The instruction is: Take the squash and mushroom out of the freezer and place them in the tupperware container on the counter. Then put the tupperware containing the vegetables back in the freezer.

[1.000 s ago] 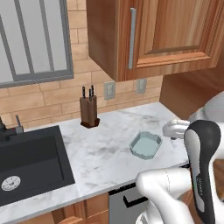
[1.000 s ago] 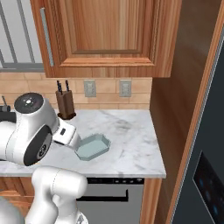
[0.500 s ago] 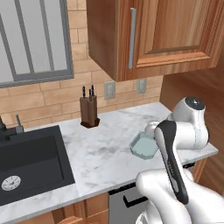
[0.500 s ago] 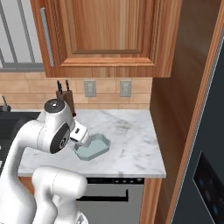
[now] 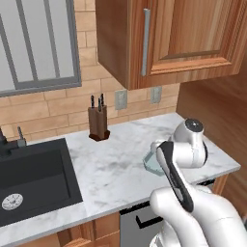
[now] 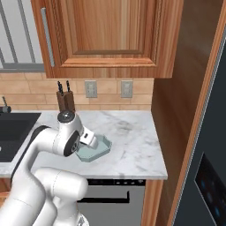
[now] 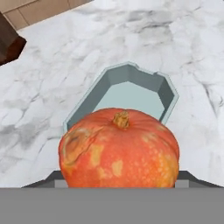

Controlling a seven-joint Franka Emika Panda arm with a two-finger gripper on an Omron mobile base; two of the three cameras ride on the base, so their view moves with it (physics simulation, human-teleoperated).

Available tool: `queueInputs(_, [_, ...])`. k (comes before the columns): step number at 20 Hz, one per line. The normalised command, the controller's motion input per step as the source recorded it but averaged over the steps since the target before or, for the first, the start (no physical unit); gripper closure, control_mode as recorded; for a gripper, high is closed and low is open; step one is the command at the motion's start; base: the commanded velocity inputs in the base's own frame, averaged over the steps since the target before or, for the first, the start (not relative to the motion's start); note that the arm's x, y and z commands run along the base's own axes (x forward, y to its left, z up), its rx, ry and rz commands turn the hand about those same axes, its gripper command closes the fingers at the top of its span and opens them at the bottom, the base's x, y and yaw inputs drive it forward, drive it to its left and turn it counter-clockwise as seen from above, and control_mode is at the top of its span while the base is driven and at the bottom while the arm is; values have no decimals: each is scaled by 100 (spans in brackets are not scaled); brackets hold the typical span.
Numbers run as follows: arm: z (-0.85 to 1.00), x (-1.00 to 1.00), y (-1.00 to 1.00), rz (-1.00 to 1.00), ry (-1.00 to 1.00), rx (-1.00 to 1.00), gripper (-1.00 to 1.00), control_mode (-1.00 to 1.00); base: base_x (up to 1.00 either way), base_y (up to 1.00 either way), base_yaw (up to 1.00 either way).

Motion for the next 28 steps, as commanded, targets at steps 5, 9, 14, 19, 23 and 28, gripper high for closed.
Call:
queueInputs(5, [-55,28,0,0,0,-3,100,-100,0,0,0])
queueInputs(9, [-74,0,2,0,2,-5,100,-100,0,0,0])
queueInputs(14, [-64,8,1,0,0,-3,100,-100,0,0,0])
queueInputs(19, [-57,14,3,0,2,-1,100,-100,0,0,0])
queueInputs(23, [-62,19,14,0,3,0,100,-100,0,0,0])
queueInputs(28, [-54,9,18,0,0,0,100,-100,0,0,0])
